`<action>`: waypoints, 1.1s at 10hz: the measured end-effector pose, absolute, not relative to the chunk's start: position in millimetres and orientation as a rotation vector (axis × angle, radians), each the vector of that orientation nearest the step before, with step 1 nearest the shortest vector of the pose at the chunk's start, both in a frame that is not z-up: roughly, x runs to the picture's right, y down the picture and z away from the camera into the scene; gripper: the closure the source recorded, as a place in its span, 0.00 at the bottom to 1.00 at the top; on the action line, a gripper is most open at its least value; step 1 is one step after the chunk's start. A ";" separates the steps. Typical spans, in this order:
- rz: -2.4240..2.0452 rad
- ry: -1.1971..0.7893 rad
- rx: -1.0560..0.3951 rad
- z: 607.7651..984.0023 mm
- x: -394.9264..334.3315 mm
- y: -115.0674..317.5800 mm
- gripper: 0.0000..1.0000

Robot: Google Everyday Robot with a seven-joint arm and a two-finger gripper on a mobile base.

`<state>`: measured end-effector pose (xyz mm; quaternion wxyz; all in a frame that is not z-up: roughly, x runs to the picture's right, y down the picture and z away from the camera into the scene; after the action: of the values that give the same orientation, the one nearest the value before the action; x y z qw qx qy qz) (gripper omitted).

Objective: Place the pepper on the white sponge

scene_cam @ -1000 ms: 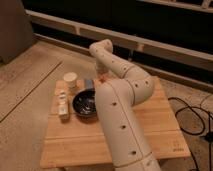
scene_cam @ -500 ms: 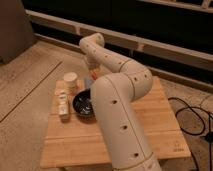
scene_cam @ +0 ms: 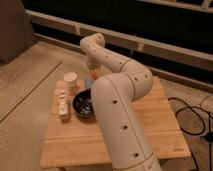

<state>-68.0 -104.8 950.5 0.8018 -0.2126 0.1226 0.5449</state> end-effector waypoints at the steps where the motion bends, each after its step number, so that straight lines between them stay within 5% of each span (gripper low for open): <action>1: 1.130 0.263 -0.435 952.1 -79.2 -107.9 1.00; 11: 1.151 0.324 -0.504 990.2 -115.0 -71.1 1.00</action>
<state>-115.0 -71.1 990.2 0.7969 -0.2347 0.1508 0.5359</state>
